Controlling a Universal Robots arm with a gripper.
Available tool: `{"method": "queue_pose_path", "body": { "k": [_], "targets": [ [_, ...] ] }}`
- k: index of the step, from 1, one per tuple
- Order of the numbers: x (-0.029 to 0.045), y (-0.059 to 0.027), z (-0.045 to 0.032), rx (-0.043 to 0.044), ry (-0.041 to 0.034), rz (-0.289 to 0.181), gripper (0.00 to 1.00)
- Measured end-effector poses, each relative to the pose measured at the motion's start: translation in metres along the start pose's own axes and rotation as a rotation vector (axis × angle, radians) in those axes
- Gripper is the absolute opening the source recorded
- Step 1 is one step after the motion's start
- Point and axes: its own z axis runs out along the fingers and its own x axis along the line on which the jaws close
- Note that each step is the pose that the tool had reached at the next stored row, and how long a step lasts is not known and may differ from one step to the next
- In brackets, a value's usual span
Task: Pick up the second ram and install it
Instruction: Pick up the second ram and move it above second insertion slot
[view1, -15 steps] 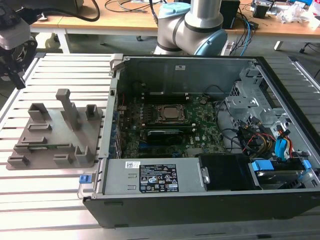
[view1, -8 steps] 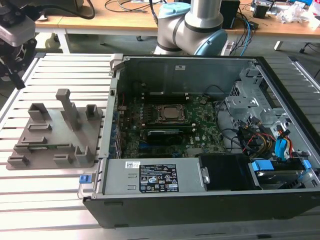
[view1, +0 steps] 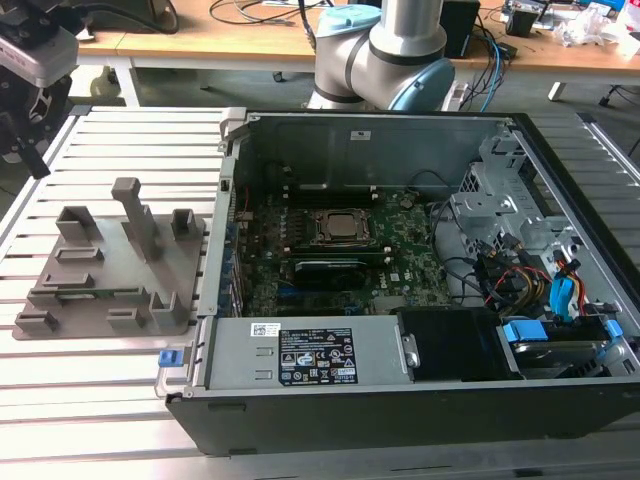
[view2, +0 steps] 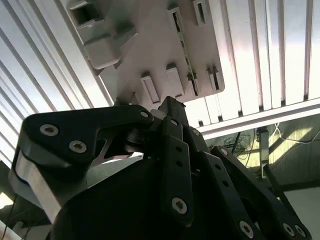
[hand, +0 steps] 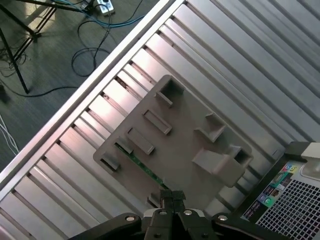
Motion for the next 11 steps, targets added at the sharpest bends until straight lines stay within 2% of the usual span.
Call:
{"method": "queue_pose_path", "body": {
  "k": [2, 7, 11],
  "targets": [
    [0.0000, 0.0000, 0.0000, -0.0003, 0.0007, -0.015, 0.11],
    [0.0000, 0.0000, 0.0000, -0.0021, 0.0041, -0.090, 0.11],
    [0.0000, 0.0000, 0.0000, -0.0042, 0.0080, -0.176, 0.11]
  ]
}}
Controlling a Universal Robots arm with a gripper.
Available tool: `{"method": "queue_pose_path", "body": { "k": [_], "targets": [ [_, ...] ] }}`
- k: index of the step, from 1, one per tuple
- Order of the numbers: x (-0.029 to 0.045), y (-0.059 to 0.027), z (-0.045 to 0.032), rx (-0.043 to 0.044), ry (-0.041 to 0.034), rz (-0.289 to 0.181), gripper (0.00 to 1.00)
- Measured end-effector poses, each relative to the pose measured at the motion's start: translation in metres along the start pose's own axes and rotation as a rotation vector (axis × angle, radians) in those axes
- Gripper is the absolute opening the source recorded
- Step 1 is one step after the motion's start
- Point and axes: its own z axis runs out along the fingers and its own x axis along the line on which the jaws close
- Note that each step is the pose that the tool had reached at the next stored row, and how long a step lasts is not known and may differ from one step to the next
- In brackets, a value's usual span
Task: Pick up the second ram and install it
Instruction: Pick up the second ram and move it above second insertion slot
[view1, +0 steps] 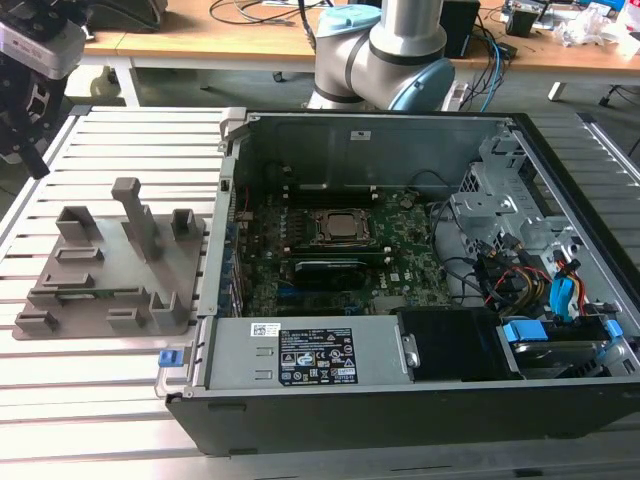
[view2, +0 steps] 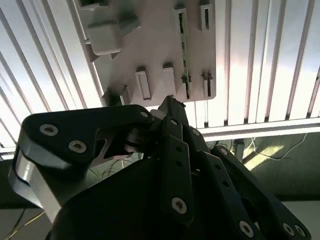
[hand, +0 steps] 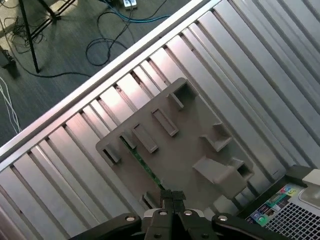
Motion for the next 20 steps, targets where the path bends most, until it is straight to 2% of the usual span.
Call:
{"method": "queue_pose_path", "body": {
  "k": [6, 14, 20],
  "targets": [
    [0.0000, 0.0000, 0.0000, -0.0023, 0.0047, -0.103, 0.11],
    [0.0000, 0.0000, 0.0000, -0.0050, 0.0096, -0.212, 0.11],
    [-0.0001, 0.0001, 0.0000, -0.0062, 0.0120, -0.267, 0.11]
  ]
}}
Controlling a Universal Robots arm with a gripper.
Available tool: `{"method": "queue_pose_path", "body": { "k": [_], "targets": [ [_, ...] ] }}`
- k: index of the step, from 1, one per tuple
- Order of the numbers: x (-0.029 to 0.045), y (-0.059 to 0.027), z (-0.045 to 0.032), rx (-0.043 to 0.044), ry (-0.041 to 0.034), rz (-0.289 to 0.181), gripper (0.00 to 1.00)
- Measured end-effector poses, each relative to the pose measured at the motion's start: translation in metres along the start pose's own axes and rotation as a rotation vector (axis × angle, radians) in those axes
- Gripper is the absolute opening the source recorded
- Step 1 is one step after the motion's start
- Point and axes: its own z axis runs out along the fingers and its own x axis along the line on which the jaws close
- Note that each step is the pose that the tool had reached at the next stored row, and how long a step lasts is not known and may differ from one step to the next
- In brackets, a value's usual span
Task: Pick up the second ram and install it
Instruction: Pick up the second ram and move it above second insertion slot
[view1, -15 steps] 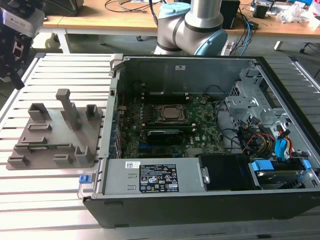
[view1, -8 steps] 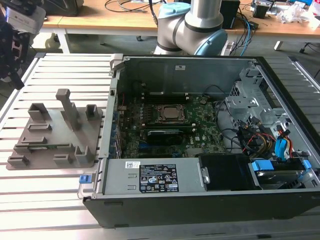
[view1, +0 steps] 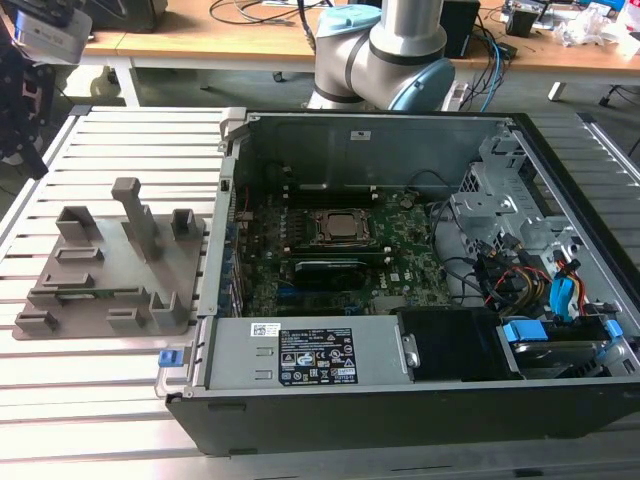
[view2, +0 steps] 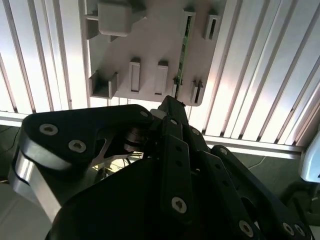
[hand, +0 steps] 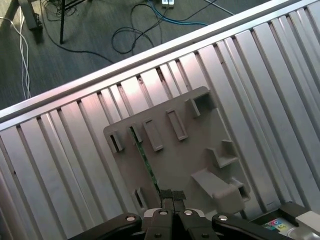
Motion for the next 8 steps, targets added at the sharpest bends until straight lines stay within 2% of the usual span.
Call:
{"method": "queue_pose_path", "body": {
  "k": [8],
  "targets": [
    [-0.0001, 0.0000, 0.0000, -0.0019, 0.0040, -0.086, 0.11]
  ]
}}
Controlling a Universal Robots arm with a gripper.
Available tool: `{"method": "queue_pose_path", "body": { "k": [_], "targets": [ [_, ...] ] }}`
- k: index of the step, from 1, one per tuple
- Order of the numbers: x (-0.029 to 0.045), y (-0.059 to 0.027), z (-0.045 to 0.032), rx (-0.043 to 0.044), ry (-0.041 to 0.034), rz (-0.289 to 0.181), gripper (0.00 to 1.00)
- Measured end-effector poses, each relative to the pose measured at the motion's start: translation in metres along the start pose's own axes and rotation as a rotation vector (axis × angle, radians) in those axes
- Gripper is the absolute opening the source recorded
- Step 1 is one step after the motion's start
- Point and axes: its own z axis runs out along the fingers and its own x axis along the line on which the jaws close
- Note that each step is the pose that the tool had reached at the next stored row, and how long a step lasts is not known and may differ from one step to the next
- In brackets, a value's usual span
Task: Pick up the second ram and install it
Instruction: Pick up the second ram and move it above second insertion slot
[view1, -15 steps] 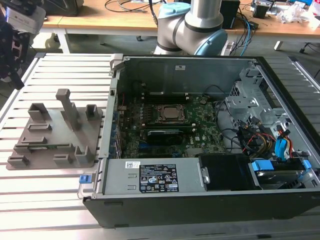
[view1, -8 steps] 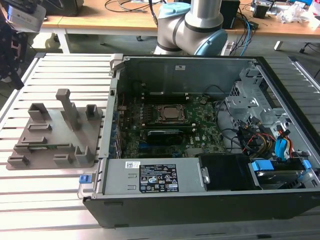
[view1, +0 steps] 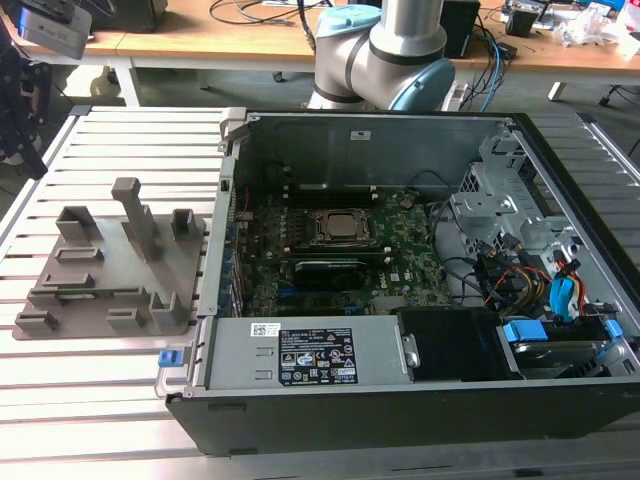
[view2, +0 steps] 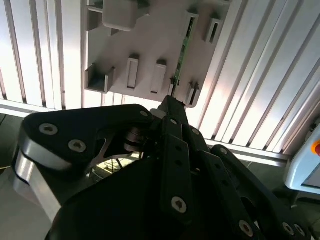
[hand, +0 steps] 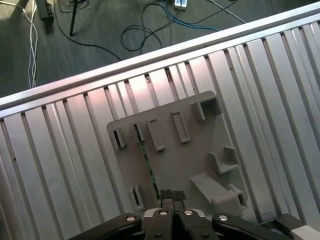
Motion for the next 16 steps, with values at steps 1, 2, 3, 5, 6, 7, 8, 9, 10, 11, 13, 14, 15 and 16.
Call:
{"method": "queue_pose_path", "body": {
  "k": [1, 2, 3, 5, 6, 7, 8, 9, 10, 11, 13, 14, 15, 16],
  "targets": [
    [0.0000, 0.0000, 0.0000, 0.0000, 0.0016, -0.015, 0.11],
    [-0.0001, 0.0000, 0.0000, 0.0003, 0.0044, -0.029, 0.11],
    [-0.0001, 0.0000, 0.0000, 0.0006, 0.0070, -0.040, 0.11],
    [-0.0002, 0.0001, 0.0000, 0.0004, 0.0093, -0.067, 0.11],
    [-0.0002, 0.0001, 0.0000, 0.0001, 0.0100, -0.082, 0.11],
    [-0.0003, 0.0001, 0.0000, 0.0000, 0.0104, -0.090, 0.11],
    [-0.0003, 0.0001, 0.0000, -0.0002, 0.0107, -0.098, 0.11],
    [-0.0003, 0.0001, 0.0000, -0.0006, 0.0117, -0.121, 0.11],
    [-0.0003, 0.0001, 0.0000, -0.0008, 0.0120, -0.129, 0.11],
    [-0.0003, 0.0001, 0.0000, -0.0010, 0.0125, -0.139, 0.11],
    [-0.0003, 0.0001, 0.0000, -0.0014, 0.0135, -0.160, 0.11],
    [-0.0004, 0.0001, 0.0000, -0.0018, 0.0143, -0.180, 0.11],
    [-0.0004, 0.0001, 0.0000, -0.0020, 0.0148, -0.191, 0.11],
    [-0.0004, 0.0001, 0.0000, -0.0022, 0.0152, -0.200, 0.11]
  ]
}}
